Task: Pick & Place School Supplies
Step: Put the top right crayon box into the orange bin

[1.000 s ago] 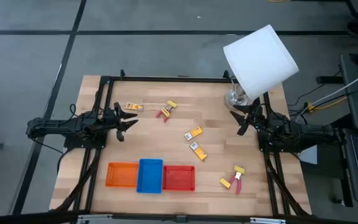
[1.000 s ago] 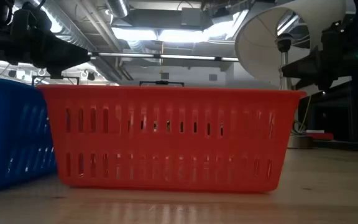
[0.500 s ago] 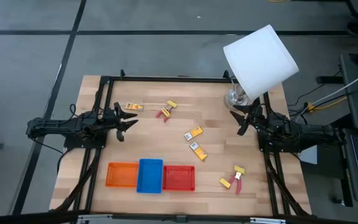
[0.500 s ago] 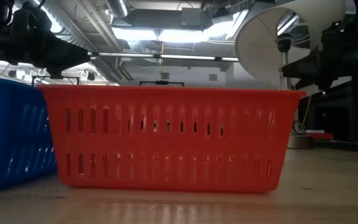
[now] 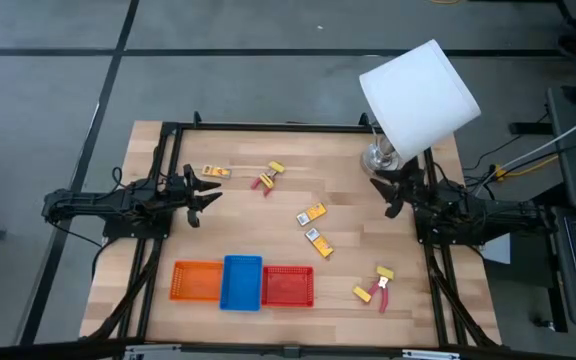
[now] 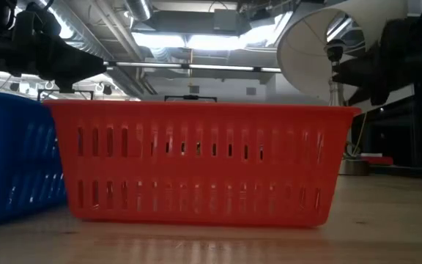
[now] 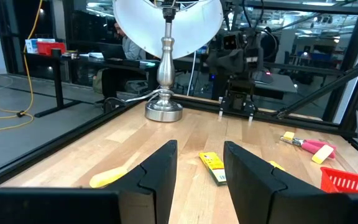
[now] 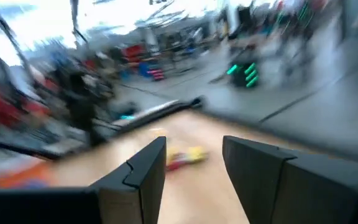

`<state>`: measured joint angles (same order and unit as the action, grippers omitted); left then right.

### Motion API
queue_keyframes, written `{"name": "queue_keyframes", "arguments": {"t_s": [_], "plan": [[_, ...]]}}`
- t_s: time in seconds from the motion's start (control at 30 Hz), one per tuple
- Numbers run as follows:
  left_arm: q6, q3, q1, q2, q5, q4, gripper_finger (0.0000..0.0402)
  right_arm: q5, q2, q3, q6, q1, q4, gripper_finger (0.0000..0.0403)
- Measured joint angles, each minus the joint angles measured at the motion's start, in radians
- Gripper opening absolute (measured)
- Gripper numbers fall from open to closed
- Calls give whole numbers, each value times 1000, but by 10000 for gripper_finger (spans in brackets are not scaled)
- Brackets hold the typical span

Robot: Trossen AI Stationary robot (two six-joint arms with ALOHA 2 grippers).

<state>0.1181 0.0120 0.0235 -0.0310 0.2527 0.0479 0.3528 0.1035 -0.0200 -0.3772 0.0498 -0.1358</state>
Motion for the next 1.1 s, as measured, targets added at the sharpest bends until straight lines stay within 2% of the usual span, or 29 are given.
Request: {"name": "queue_keyframes", "arguments": {"t_s": [0.07,0.17,0.23,0.3,0.5,0.6,0.73,0.87,0.9,0.97,1.03,1.1], "plan": [[0,0,0,0,0,0,127,-3,1,-1,-262,0,-16,162],[0,0,0,0,0,0,127,-30,4,0,-640,0,69,162],[0,0,0,0,0,0,127,-50,6,0,-781,-1,93,162],[0,0,0,0,0,0,127,-96,11,0,-817,-1,93,162],[0,0,0,0,0,0,127,-141,13,0,-827,-1,43,162],[0,0,0,0,0,0,127,-168,12,0,-798,-14,-78,162],[-3,0,0,0,2,0,127,-124,13,0,-686,-50,-294,162],[-162,-1,6,0,135,32,127,-110,13,0,-543,-105,-544,162],[-158,-1,6,0,153,62,127,-110,15,0,-508,-120,-599,162],[-23,-1,4,0,137,134,127,-108,23,0,-452,-151,-692,162],[174,-1,3,0,107,214,127,-94,41,0,-414,-177,-776,162],[311,-1,5,0,170,291,127,-59,70,0,-373,-200,-828,162]]}}
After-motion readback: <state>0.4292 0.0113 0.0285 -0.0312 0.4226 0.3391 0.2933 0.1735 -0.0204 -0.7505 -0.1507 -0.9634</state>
